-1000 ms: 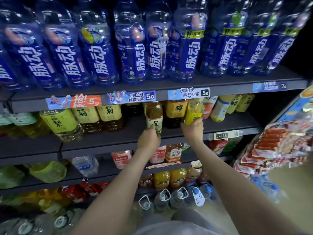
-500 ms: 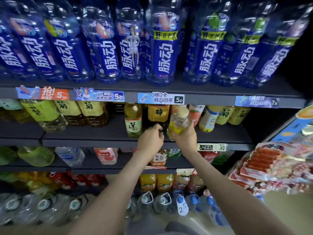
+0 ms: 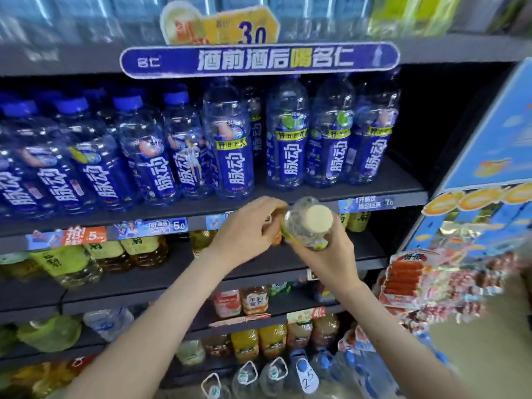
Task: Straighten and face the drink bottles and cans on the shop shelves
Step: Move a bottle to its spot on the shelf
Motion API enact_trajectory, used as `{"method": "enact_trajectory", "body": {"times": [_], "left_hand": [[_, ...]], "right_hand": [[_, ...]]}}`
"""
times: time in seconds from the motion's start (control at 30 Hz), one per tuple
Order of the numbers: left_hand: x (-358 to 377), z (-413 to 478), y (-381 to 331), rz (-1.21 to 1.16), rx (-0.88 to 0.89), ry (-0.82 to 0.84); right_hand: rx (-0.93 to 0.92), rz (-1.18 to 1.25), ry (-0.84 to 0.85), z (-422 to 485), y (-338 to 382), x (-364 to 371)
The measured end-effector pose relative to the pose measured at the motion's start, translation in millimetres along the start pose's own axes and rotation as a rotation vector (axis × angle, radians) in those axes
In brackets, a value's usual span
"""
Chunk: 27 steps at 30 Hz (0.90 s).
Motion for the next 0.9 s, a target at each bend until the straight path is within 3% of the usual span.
{"method": "enact_trajectory", "body": {"times": [0.17, 0.3, 0.43, 0.53, 0.7, 0.9], "left_hand": [[-36, 43, -33, -0.01, 0.136, -0.174], [-68, 84, -63, 0.013, 0.235, -0.418], [-92, 122, -85, 0.127, 0.246, -0.648], [-105, 148, -95, 0.252, 0.205, -0.77], [-115, 180, -95, 0.419, 0.019, -0.753], [-116, 200, -93, 0.512, -0.001, -0.642]], "right_hand": [[-0.157, 0.05, -0.096, 31, 61, -28], [-0.302, 0.135, -0.202, 71, 112, -57], [-0.418, 0.234, -0.319, 110, 154, -97], [-0.434, 0.228, -0.298, 136, 185, -127], [-0.298, 0.028, -0.212, 192, 198, -141], [-0.198, -0.12, -0.231, 246, 192, -145]]}}
Point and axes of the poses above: each hand's wrist, its own z-axis towards the middle knuckle, its own x-axis out of the palm, y = z × x, the point moved 1 cm from there along z, towards the middle knuckle, and after that the axes turned 11 degrees about z, right-handed, at the moved point
